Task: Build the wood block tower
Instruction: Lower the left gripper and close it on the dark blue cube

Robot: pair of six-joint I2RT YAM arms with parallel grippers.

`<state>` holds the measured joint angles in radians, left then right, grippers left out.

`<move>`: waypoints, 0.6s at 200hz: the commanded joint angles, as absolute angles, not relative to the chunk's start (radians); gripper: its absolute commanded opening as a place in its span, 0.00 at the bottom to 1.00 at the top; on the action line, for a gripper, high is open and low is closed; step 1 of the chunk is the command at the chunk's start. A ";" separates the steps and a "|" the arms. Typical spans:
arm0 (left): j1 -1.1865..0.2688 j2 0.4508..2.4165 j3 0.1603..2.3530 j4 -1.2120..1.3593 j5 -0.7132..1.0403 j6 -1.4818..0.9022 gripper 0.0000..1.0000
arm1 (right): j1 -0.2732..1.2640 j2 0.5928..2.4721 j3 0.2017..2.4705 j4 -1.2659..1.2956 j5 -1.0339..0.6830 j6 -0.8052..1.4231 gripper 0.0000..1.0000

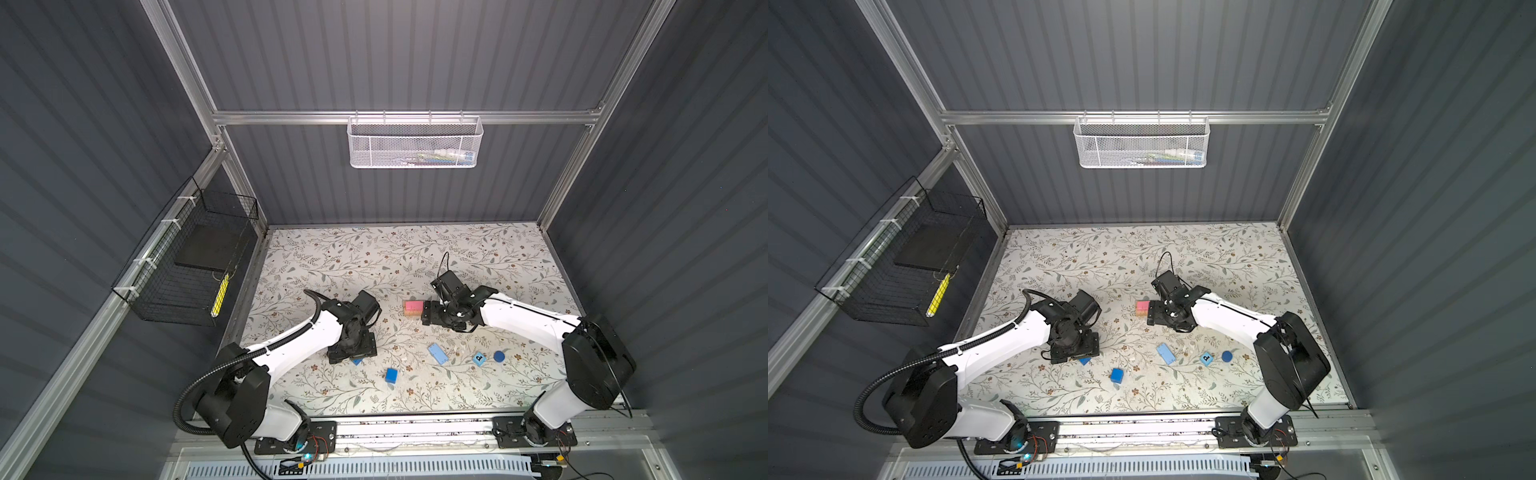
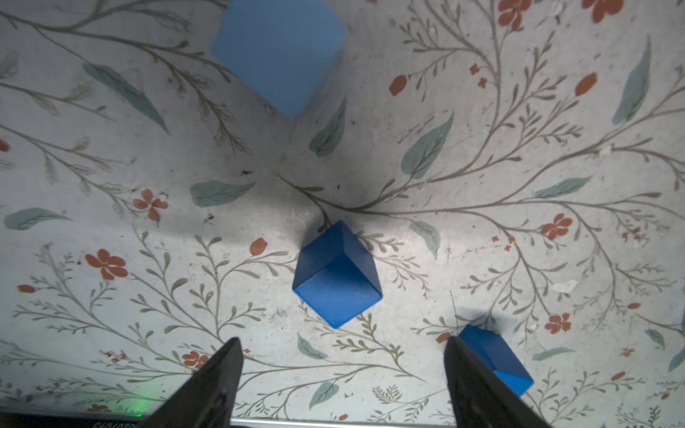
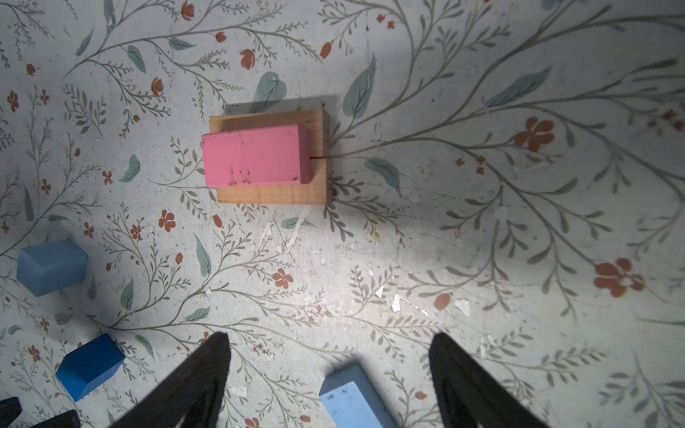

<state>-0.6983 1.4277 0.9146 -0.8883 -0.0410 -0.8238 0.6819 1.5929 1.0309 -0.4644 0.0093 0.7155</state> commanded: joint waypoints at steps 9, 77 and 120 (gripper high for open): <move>-0.703 1.442 0.902 -0.825 -0.036 -0.907 0.84 | 0.686 1.557 1.013 -0.468 0.041 0.723 0.86; -0.703 1.520 0.891 -0.764 -0.025 -0.947 0.80 | 0.686 1.556 1.001 -0.471 0.049 0.728 0.86; -0.703 1.543 0.895 -0.741 -0.029 -0.946 0.74 | 0.686 1.559 0.990 -0.469 0.055 0.736 0.86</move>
